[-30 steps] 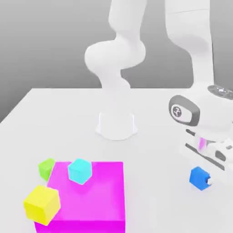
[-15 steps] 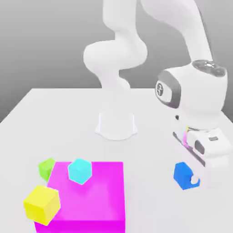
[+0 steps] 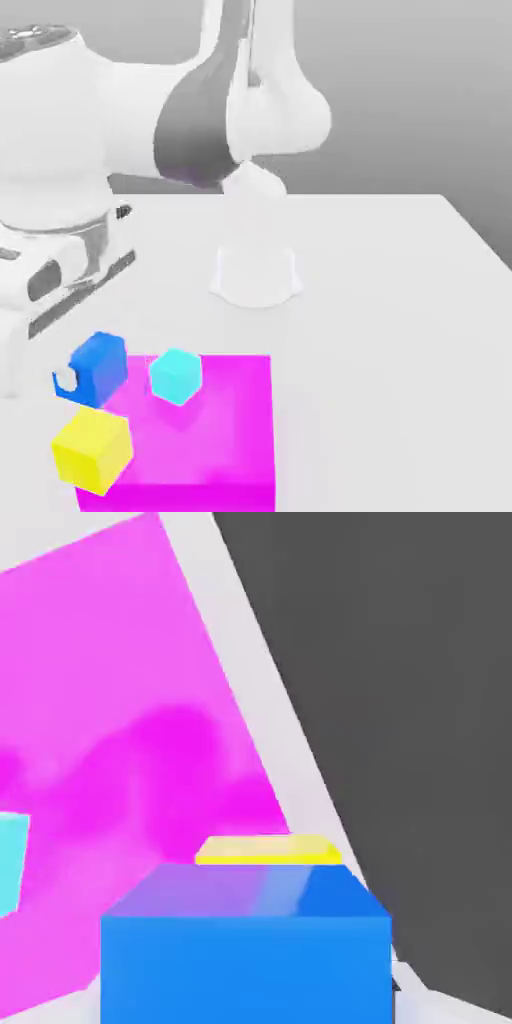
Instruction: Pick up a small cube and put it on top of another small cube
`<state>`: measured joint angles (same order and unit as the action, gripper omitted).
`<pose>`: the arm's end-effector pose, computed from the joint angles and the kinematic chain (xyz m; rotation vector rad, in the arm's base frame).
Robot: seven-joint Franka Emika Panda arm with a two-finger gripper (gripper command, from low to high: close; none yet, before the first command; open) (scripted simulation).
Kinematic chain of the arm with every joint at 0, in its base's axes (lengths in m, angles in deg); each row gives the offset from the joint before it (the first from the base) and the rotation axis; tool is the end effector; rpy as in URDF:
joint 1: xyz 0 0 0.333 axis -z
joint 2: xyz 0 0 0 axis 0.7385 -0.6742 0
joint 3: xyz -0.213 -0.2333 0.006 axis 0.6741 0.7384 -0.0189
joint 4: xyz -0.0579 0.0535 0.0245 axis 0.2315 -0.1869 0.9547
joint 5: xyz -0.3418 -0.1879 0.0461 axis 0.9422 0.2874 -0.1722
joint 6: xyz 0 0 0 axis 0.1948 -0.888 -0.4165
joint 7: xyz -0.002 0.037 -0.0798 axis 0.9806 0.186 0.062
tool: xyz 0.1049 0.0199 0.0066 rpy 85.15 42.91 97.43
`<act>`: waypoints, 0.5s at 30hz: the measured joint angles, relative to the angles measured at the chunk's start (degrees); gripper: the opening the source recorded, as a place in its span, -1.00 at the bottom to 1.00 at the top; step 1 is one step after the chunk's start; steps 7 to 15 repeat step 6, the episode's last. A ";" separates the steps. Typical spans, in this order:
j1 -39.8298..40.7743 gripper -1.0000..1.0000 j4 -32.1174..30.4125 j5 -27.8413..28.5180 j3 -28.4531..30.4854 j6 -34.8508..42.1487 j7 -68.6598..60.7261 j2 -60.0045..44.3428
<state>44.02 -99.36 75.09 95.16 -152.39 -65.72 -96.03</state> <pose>0.4977 -0.1693 0.3021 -3.0840 -0.5892 -0.0007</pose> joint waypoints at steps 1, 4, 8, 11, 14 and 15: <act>0.26 -1.00 -0.32 -0.97 -0.27 -1.66 -0.69 -1.48; 0.78 1.00 -0.93 -2.60 -0.80 -4.55 -1.86 -4.04; 0.78 1.00 -0.93 -2.60 -0.80 -4.55 -1.86 -4.04; 0.78 1.00 -0.93 -2.60 -0.80 -4.55 -1.86 -4.04; 0.78 1.00 -0.93 -2.60 -0.80 -4.55 -1.86 -4.04; 0.78 1.00 -0.93 -2.60 -0.80 -4.55 -1.86 -4.04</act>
